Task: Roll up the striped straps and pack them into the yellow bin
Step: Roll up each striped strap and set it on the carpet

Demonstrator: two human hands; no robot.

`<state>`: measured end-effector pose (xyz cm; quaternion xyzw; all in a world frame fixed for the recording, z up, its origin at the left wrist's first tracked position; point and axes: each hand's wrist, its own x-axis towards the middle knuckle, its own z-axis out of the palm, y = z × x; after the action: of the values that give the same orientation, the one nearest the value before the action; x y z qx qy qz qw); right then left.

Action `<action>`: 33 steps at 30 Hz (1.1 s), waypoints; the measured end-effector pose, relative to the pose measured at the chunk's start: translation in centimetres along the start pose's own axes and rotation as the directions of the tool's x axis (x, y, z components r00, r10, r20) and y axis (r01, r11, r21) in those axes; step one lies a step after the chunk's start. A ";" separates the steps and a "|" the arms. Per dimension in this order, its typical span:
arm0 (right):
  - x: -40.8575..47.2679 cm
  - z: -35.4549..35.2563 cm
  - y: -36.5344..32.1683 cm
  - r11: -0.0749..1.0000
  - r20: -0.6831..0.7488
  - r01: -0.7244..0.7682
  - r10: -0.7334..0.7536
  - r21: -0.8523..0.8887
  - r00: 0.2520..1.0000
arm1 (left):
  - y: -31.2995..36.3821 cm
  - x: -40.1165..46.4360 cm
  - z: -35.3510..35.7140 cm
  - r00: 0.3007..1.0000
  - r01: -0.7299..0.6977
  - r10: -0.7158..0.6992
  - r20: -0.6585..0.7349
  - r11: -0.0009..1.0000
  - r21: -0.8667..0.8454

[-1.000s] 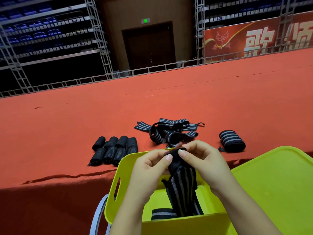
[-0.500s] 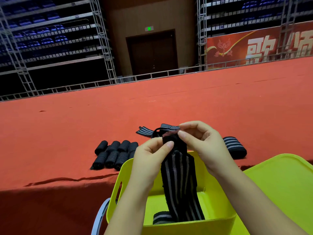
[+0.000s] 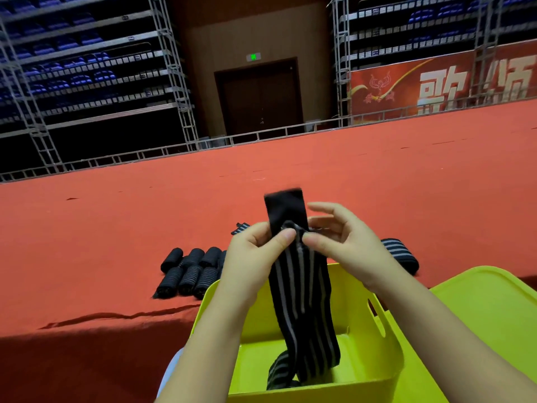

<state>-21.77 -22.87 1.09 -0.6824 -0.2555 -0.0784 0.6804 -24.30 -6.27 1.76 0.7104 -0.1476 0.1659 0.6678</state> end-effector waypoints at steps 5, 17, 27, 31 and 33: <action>-1.5 0.5 3.3 0.997 0.093 -0.075 0.077 -0.032 0.993 | 1.9 2.9 -0.4 0.995 -0.001 -0.009 -0.102 0.995 -0.100; -0.6 1.8 2.4 0.980 -0.220 0.163 -0.184 -0.112 0.958 | 7.0 7.4 0.2 0.986 -0.149 0.124 -0.109 0.951 -0.270; 1.4 0.8 0.8 0.985 -0.193 0.047 -0.080 -0.168 0.978 | 8.0 9.2 0.3 0.973 -0.218 0.195 -0.123 0.953 -0.212; 1.7 0.6 0.9 0.994 -0.116 0.059 -0.070 -0.093 0.991 | 7.2 9.2 0.2 0.980 -0.172 0.144 -0.134 0.958 -0.228; 1.6 0.6 0.9 0.995 -0.070 0.069 -0.074 -0.073 0.995 | 7.0 9.3 0.0 0.981 -0.160 0.128 -0.147 0.960 -0.229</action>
<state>-20.16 -21.87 0.98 -0.6931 -0.2521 -0.1364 0.6614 -18.93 -6.64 12.05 0.5997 -0.1736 0.2414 0.7429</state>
